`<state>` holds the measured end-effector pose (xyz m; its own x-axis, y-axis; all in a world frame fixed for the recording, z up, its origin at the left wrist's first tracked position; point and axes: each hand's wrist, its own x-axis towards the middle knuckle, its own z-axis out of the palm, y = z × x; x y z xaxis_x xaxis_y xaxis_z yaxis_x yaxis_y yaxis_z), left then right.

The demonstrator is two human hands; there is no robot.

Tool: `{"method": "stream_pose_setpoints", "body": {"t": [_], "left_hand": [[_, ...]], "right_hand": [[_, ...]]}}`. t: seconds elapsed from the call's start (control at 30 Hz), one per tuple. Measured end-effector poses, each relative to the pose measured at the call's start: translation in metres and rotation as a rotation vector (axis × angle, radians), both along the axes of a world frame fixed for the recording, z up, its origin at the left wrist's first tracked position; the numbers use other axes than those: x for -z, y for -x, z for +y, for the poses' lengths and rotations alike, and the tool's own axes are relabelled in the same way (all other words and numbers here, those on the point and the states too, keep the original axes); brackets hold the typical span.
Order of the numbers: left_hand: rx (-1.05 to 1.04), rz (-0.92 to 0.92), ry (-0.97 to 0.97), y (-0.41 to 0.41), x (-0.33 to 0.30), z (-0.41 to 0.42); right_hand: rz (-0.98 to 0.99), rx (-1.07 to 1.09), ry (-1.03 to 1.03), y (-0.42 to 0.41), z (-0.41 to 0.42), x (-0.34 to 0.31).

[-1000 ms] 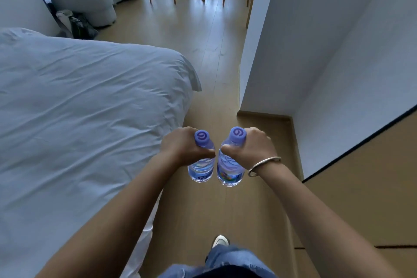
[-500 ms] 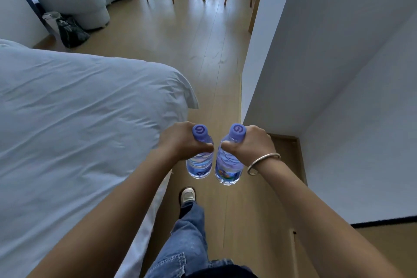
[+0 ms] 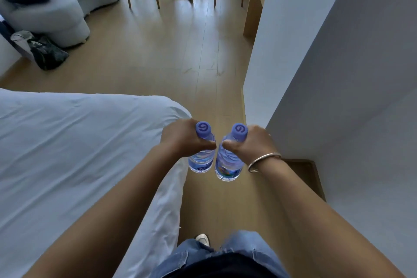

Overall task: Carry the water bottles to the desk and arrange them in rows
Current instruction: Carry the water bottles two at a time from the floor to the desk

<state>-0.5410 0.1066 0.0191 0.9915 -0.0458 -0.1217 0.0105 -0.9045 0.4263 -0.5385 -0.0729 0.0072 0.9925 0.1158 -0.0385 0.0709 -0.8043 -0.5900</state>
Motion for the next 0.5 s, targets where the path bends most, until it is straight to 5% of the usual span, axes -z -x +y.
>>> {"method": "stream_pose_setpoints", "body": {"t": [0.5], "left_hand": [[-0.114,0.05,0.01,-0.252,0.029,0.023]], "right_hand": [[0.02,-0.104,0.036,-0.275,0.022,0.02]]}}
